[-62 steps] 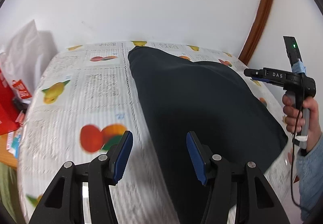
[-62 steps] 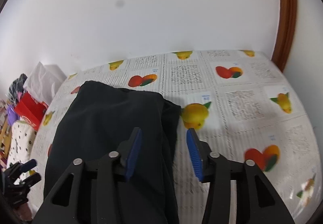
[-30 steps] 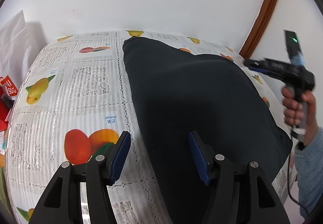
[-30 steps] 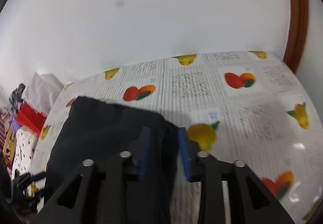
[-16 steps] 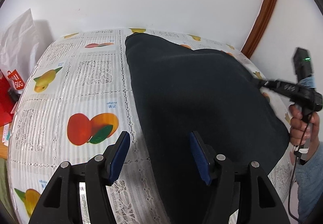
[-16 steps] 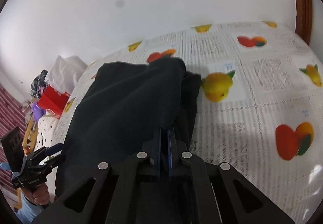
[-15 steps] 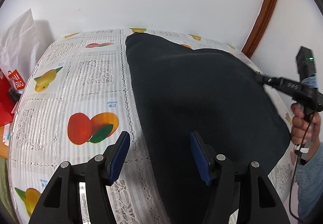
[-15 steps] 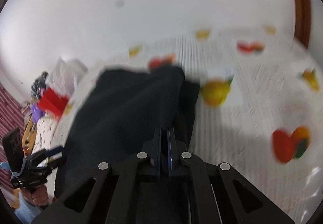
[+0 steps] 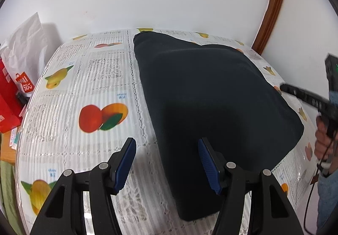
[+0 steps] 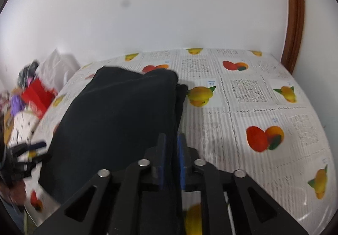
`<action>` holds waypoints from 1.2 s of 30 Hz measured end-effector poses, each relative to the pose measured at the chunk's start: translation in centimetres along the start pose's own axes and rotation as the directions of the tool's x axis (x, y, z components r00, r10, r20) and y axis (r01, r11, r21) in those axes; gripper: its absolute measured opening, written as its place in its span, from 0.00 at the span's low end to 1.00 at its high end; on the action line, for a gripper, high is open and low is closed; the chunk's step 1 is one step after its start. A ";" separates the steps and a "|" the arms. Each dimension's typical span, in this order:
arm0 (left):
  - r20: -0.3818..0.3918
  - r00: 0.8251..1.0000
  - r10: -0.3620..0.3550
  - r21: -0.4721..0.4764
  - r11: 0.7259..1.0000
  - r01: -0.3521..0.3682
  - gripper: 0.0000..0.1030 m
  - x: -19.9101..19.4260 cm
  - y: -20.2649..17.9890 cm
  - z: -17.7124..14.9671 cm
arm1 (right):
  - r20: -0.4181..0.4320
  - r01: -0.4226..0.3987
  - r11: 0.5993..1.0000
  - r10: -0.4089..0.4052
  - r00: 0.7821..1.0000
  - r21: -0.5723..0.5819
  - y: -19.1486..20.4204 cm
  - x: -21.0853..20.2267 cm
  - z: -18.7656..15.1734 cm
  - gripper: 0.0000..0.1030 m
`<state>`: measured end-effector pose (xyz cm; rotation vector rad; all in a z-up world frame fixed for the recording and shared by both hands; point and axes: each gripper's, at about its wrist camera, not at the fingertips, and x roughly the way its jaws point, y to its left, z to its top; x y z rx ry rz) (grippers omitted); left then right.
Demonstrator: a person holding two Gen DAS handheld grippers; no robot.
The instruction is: Fold small clothes
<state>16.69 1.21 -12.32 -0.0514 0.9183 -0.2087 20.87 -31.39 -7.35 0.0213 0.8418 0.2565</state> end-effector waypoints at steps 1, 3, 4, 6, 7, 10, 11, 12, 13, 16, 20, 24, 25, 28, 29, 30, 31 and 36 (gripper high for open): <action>0.001 1.000 0.000 -0.002 1.000 0.000 0.57 -0.1 0.0 -0.1 | -0.004 0.007 1.000 -0.007 1.000 -0.013 0.2 -0.3 -0.7 0.23; 0.003 1.000 0.003 -0.001 1.000 -0.003 0.57 -0.5 -0.1 -0.5 | -0.025 0.026 0.999 -0.026 0.999 -0.024 0.3 -0.8 -2.4 0.23; 0.004 1.000 0.006 0.001 1.000 -0.006 0.57 -0.7 -0.2 -0.7 | -0.039 0.033 0.999 -0.034 0.999 -0.018 0.1 -0.9 -3.2 0.23; 0.004 1.000 0.010 0.007 1.000 -0.010 0.57 -1.1 -0.3 -1.2 | -0.062 0.049 0.999 -0.049 0.997 0.000 -0.5 -0.9 -4.6 0.23; 0.004 1.000 0.012 0.008 1.000 -0.012 0.57 -1.3 -0.4 -1.5 | -0.061 0.052 0.999 -0.050 0.997 0.016 -0.8 -1.2 -5.4 0.23; 0.000 1.000 0.017 0.015 1.000 -0.017 0.57 -1.9 -0.7 -2.3 | -0.041 0.060 0.997 -0.058 0.997 0.053 -1.6 -2.7 -6.9 0.24; -0.002 1.000 0.017 0.017 1.000 -0.017 0.57 -2.0 -0.7 -2.5 | -0.042 0.064 0.996 -0.062 0.997 0.058 -1.6 -3.0 -7.1 0.24; -0.005 1.000 0.017 0.019 1.000 -0.017 0.57 -2.2 -0.8 -2.8 | -0.043 0.065 0.996 -0.062 0.997 0.061 -1.6 -3.4 -7.3 0.24; -0.011 1.000 0.016 0.024 1.000 -0.016 0.57 -2.4 -0.8 -3.3 | -0.042 0.067 0.996 -0.065 0.997 0.058 -1.5 -3.9 -7.6 0.25; -0.029 1.000 0.009 0.043 0.999 -0.008 0.57 -2.8 -0.9 -4.7 | -0.034 0.085 0.996 -0.084 0.996 0.033 -1.3 -5.3 -8.7 0.36; -0.067 0.998 0.006 0.060 0.998 -0.001 0.57 -2.6 -0.9 -6.4 | -0.060 0.079 0.997 -0.079 0.995 -0.004 -1.1 -6.0 -10.4 0.42; -0.097 0.995 0.009 0.061 0.998 -0.003 0.56 -1.3 -1.1 -7.1 | -0.103 0.084 0.996 -0.088 0.991 -0.039 -0.5 -4.7 -11.6 0.42; -0.093 0.996 0.007 0.053 0.999 -0.002 0.55 -1.0 -1.1 -7.0 | -0.105 0.087 0.995 -0.091 0.990 -0.045 -0.3 -4.2 -11.7 0.42; -0.067 0.998 0.009 0.045 0.999 -0.006 0.47 -0.5 -1.4 -6.3 | -0.082 0.099 0.994 -0.102 0.991 -0.034 0.1 -3.2 -11.4 0.42; -0.060 0.998 -0.001 0.039 0.999 0.003 0.45 -0.4 -1.4 -5.9 | -0.078 0.103 0.994 -0.105 0.991 -0.025 0.2 -2.8 -11.2 0.42; -0.057 0.998 -0.013 0.031 0.999 0.015 0.40 -0.3 -1.4 -5.5 | -0.073 0.098 0.995 -0.099 0.992 -0.017 0.2 -2.4 -10.8 0.42; -0.056 0.998 -0.020 0.027 0.999 0.021 0.34 -0.1 -1.4 -5.0 | -0.068 0.089 0.996 -0.090 0.994 -0.010 0.3 -2.0 -10.4 0.42; -0.038 0.999 -0.010 0.022 1.000 0.011 0.26 1.0 -1.2 -3.4 | -0.052 0.061 0.998 -0.060 0.997 0.002 0.8 -0.7 -8.8 0.31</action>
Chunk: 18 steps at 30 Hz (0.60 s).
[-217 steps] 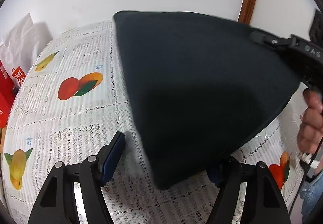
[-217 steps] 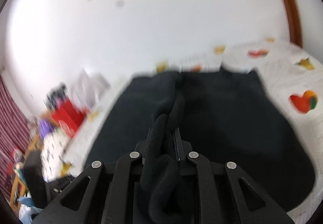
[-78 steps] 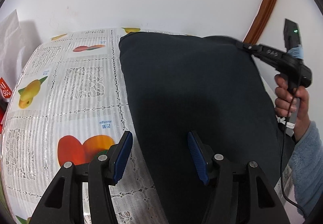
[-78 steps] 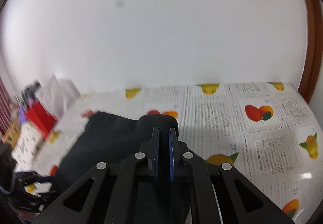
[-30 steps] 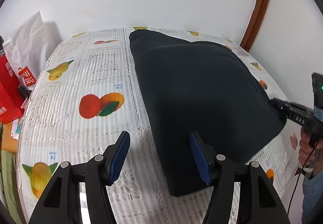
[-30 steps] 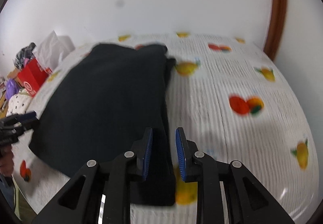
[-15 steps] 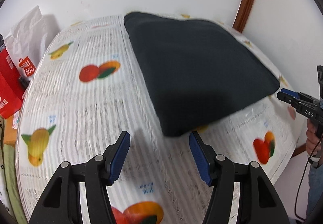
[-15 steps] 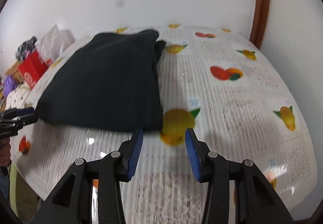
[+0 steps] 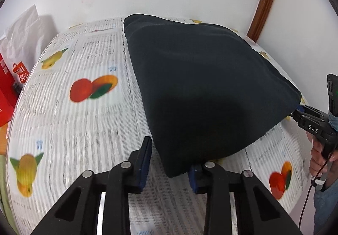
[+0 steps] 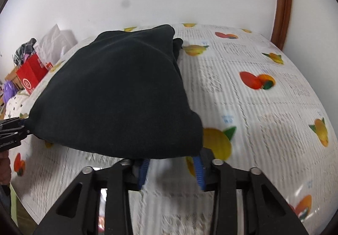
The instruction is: Fold small clothes
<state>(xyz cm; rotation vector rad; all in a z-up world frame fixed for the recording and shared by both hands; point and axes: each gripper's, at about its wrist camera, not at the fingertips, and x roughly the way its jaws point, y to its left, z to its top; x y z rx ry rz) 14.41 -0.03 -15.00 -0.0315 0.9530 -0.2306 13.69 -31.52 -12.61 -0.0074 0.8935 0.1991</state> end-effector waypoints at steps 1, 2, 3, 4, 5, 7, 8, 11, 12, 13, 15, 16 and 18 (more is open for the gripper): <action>0.001 1.000 0.004 -0.008 1.000 -0.004 0.25 0.3 0.2 0.3 | 0.000 -0.003 1.000 0.003 1.000 0.002 0.1 0.4 0.4 0.30; 0.002 1.000 0.006 -0.020 1.000 -0.006 0.25 0.7 0.5 0.6 | 0.001 -0.003 1.000 0.003 1.000 0.005 0.1 0.7 0.7 0.30; 0.001 1.000 0.003 -0.033 0.999 -0.003 0.24 1.1 0.8 1.0 | 0.002 -0.004 1.000 0.004 1.000 0.009 0.2 1.0 1.2 0.30; -0.003 1.000 0.000 -0.045 0.999 0.000 0.24 1.5 1.1 1.3 | 0.002 -0.007 1.000 0.007 1.000 0.017 0.2 1.5 1.8 0.30; -0.003 1.000 -0.003 -0.059 0.998 0.003 0.24 1.8 1.4 1.7 | 0.001 -0.008 1.000 0.008 1.000 0.024 0.3 1.9 2.2 0.30; -0.003 1.000 -0.004 -0.074 0.997 0.004 0.24 2.3 1.9 2.5 | 0.000 -0.013 0.999 0.013 1.000 0.043 0.2 2.7 3.2 0.30; -0.003 1.000 0.000 -0.077 0.997 -0.001 0.24 2.5 2.1 3.0 | 0.001 -0.015 0.998 0.015 1.000 0.053 0.2 3.2 3.7 0.30; -0.004 1.000 0.007 -0.095 0.995 -0.008 0.24 3.3 2.6 4.1 | -0.001 -0.025 0.996 0.025 1.000 0.086 0.1 4.4 4.8 0.30; -0.006 1.000 0.005 -0.102 0.995 -0.006 0.24 3.5 2.8 4.3 | -0.004 -0.030 0.995 0.031 1.000 0.100 0.1 4.7 5.1 0.30; -0.007 1.000 0.000 -0.114 0.994 0.000 0.24 3.7 3.1 4.4 | -0.008 -0.035 0.994 0.036 0.999 0.107 0.0 4.9 5.3 0.30; -0.011 1.000 -0.017 -0.132 0.991 0.015 0.26 3.7 3.6 4.3 | -0.012 -0.051 0.993 0.052 0.999 0.106 0.0 4.9 5.5 0.30; -0.011 1.000 -0.023 -0.137 0.990 0.021 0.27 3.7 3.8 4.0 | -0.009 -0.054 0.993 0.055 0.998 0.101 -0.1 4.7 5.5 0.31; -0.007 1.000 -0.025 -0.135 0.991 0.024 0.28 3.3 4.1 3.5 | -0.004 -0.043 0.995 0.043 0.999 0.089 -0.6 4.1 5.2 0.31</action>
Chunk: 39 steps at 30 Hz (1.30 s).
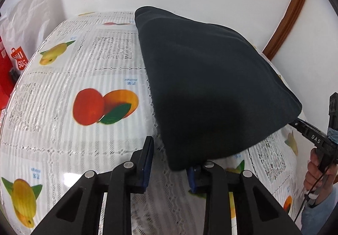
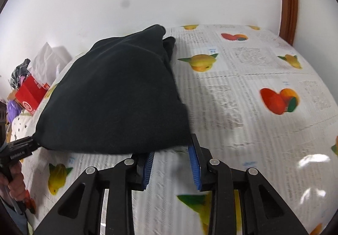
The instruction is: Fold small clothes
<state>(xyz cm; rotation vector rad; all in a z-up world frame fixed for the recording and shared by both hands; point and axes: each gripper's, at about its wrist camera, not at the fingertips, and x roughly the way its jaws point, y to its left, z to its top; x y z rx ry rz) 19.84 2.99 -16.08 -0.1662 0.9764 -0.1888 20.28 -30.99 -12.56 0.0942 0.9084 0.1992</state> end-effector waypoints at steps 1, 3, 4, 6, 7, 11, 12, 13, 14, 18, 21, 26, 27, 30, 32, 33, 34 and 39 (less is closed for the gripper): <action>0.001 1.000 0.001 0.004 1.000 -0.001 0.31 -0.5 -0.1 -0.4 | 0.001 0.009 1.000 -0.009 1.000 -0.003 -0.4 -0.5 -0.2 0.31; 0.008 1.000 0.011 0.010 1.000 -0.011 0.37 -1.2 0.2 -1.0 | 0.013 0.011 1.000 -0.011 1.000 0.001 -1.5 -1.5 -0.5 0.31; 0.015 1.000 0.019 0.010 1.000 -0.019 0.40 -1.6 0.3 -1.3 | 0.027 0.013 1.000 -0.013 1.000 0.007 -2.1 -2.3 -0.5 0.31; 0.025 0.999 0.020 0.001 1.000 -0.020 0.42 -2.3 0.7 -1.6 | 0.076 -0.001 1.000 -0.001 0.997 0.025 -3.3 -4.0 -0.2 0.32; 0.033 0.999 0.018 -0.007 1.000 -0.018 0.42 -2.7 0.9 -1.9 | 0.111 -0.016 0.999 0.011 0.994 0.043 -3.8 -5.0 0.1 0.34; 0.066 0.998 0.018 -0.045 0.999 -0.015 0.43 -4.4 1.7 -2.8 | 0.179 -0.053 0.996 0.041 0.983 0.065 -3.7 -6.3 1.8 0.38; 0.080 0.997 0.023 -0.052 0.998 -0.019 0.44 -5.0 1.7 -3.1 | 0.179 -0.050 0.997 0.039 0.983 0.058 -3.2 -6.2 2.1 0.38; 0.092 0.995 0.031 -0.057 0.998 -0.026 0.46 -5.4 1.8 -3.1 | 0.175 -0.045 0.998 0.037 0.984 0.042 -2.5 -5.7 2.5 0.38; 0.103 0.994 0.040 -0.062 0.997 -0.034 0.47 -5.8 2.0 -3.0 | 0.170 -0.042 0.999 0.036 0.985 0.032 -2.0 -5.3 2.7 0.38; 0.127 0.991 0.053 -0.076 0.996 -0.044 0.49 -6.3 2.3 -2.2 | 0.128 -0.063 0.998 0.060 0.990 0.023 -0.4 -2.6 3.1 0.38; 0.134 0.989 0.062 -0.065 0.996 -0.054 0.49 -5.6 2.3 -0.7 | 0.089 -0.053 0.998 0.049 0.995 0.039 -0.2 -0.8 3.0 0.38; 0.115 0.992 0.045 -0.059 0.998 -0.039 0.49 -3.2 1.7 1.1 | 0.058 -0.036 0.998 0.033 0.998 0.046 -0.4 -0.1 2.6 0.37; 0.114 0.992 0.048 -0.056 0.998 -0.042 0.49 -2.7 1.5 1.3 | 0.053 -0.033 0.998 0.031 0.998 0.044 -0.4 -0.2 2.5 0.37; 0.111 0.992 0.057 -0.036 0.998 -0.053 0.50 -2.3 1.1 1.4 | 0.044 -0.022 0.999 0.021 0.999 0.028 -0.3 -0.5 2.4 0.37; 0.112 0.992 0.055 -0.033 0.998 -0.051 0.50 -2.3 1.1 1.3 | 0.040 -0.012 1.000 0.011 0.999 0.013 -0.1 -0.5 2.2 0.37; 0.111 0.992 0.052 -0.035 0.998 -0.049 0.51 -2.3 1.2 1.3 | 0.038 -0.008 1.000 0.008 0.999 0.011 -0.1 -0.5 2.2 0.37; 0.110 0.993 0.049 -0.038 0.998 -0.045 0.51 -2.4 1.2 1.2 | 0.036 -0.005 1.000 0.005 0.999 0.014 0.0 -0.6 2.2 0.37; 0.092 0.995 0.040 -0.040 0.999 -0.037 0.51 -2.8 1.0 0.7 | 0.027 -0.006 0.999 0.005 1.000 0.046 -0.2 -0.7 2.0 0.37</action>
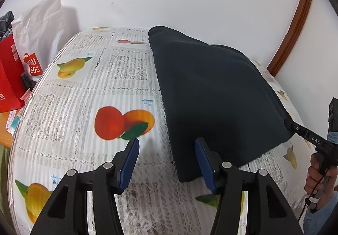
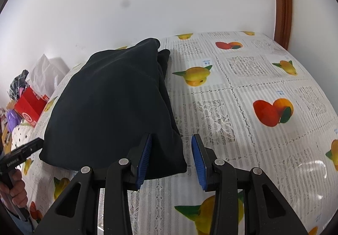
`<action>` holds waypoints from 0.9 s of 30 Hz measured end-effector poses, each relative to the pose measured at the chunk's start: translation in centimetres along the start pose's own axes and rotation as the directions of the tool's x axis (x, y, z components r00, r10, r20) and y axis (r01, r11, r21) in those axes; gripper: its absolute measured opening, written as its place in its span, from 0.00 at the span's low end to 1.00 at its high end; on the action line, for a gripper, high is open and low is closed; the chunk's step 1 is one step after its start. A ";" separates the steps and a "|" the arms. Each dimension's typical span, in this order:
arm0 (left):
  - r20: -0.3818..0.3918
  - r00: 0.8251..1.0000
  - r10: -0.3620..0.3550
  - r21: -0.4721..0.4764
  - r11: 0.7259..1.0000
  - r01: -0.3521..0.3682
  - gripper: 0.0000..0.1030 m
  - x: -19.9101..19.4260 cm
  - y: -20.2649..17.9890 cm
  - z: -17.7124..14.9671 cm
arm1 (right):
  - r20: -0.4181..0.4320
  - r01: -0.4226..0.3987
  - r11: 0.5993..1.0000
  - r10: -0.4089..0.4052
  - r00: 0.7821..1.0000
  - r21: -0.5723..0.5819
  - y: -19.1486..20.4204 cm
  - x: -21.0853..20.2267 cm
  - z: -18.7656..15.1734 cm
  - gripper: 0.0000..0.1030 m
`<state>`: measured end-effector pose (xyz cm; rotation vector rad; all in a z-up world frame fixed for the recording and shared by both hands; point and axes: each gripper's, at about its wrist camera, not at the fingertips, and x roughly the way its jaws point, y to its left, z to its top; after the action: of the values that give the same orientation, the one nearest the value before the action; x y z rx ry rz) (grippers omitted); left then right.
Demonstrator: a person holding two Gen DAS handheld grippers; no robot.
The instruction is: Fold small clothes
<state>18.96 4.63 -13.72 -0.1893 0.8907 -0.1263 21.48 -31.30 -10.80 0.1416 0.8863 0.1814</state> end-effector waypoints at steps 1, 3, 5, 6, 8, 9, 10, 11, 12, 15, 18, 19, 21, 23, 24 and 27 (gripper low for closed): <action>-0.004 1.000 0.002 0.007 1.000 -0.002 0.51 -0.2 -0.1 -0.2 | -0.003 0.002 1.000 -0.002 1.000 0.005 0.0 -0.1 -0.1 0.38; -0.008 1.000 0.004 0.017 1.000 -0.004 0.51 -0.5 -0.2 -0.5 | -0.005 0.005 1.000 -0.005 1.000 0.013 -0.1 -0.4 -0.2 0.38; -0.010 1.000 0.007 0.021 1.000 -0.007 0.51 -1.0 -0.2 -0.8 | -0.002 0.009 1.000 -0.009 1.000 0.015 0.0 -1.0 -0.3 0.38; -0.013 1.000 0.007 0.015 1.000 -0.007 0.51 -1.3 -0.2 -0.9 | 0.001 0.014 1.000 -0.014 1.000 0.013 0.1 -1.3 -0.4 0.38; -0.020 1.000 -0.002 0.004 1.000 0.002 0.51 -1.8 -0.1 -1.0 | 0.013 0.026 1.000 -0.026 1.000 0.002 0.5 -2.4 -0.5 0.38; -0.019 1.000 -0.004 0.003 1.000 0.004 0.51 -2.2 -0.2 -1.1 | 0.019 0.032 0.999 -0.032 0.999 -0.005 0.7 -2.9 -0.5 0.38; -0.014 1.000 -0.003 0.004 1.000 0.003 0.51 -2.7 -0.4 -1.2 | 0.026 0.041 0.999 -0.040 0.999 -0.012 0.9 -3.6 -0.6 0.38; -0.008 1.000 0.004 0.005 1.000 -0.004 0.51 -3.2 -0.6 -1.3 | 0.031 0.046 0.999 -0.045 0.998 -0.015 1.0 -4.2 -0.6 0.38; -0.003 1.000 0.016 0.003 1.000 -0.016 0.52 -3.6 -0.8 -1.3 | 0.038 0.047 0.999 -0.047 0.998 -0.014 1.1 -4.9 -0.7 0.39; 0.024 0.999 0.033 0.000 0.999 -0.033 0.58 -5.4 -1.8 -1.5 | 0.060 0.053 0.999 -0.053 0.997 -0.002 1.4 -7.0 -0.8 0.44; 0.049 0.998 0.046 0.007 0.999 -0.047 0.63 -7.1 -2.7 -1.8 | 0.074 0.073 0.997 -0.072 0.995 -0.007 1.8 -9.3 -1.1 0.50; 0.057 0.997 0.050 0.009 0.999 -0.051 0.65 -7.6 -3.0 -1.9 | 0.078 0.079 0.997 -0.078 0.994 -0.010 1.9 -9.9 -1.2 0.54; 0.074 0.996 0.055 0.015 0.998 -0.057 0.68 -8.8 -3.7 -2.1 | 0.088 0.088 0.996 -0.086 0.992 -0.016 2.0 -11.3 -1.6 0.58; 0.094 0.993 0.065 0.021 0.998 -0.067 0.70 -10.0 -4.4 -2.3 | 0.101 0.094 0.995 -0.092 0.991 -0.019 2.0 -12.9 -2.1 0.62; 0.104 0.992 0.072 0.024 0.997 -0.075 0.72 -10.6 -4.7 -2.4 | 0.108 0.104 0.994 -0.101 0.989 -0.019 2.0 -13.6 -2.4 0.62; 0.131 0.987 0.091 0.031 0.995 -0.095 0.76 -12.2 -5.6 -2.9 | 0.110 0.117 0.993 -0.113 0.987 -0.027 2.1 -15.2 -3.1 0.63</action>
<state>8.93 1.10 -4.99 -0.1192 0.7658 -0.0431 9.44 -32.37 -0.78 0.0682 0.7809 0.0799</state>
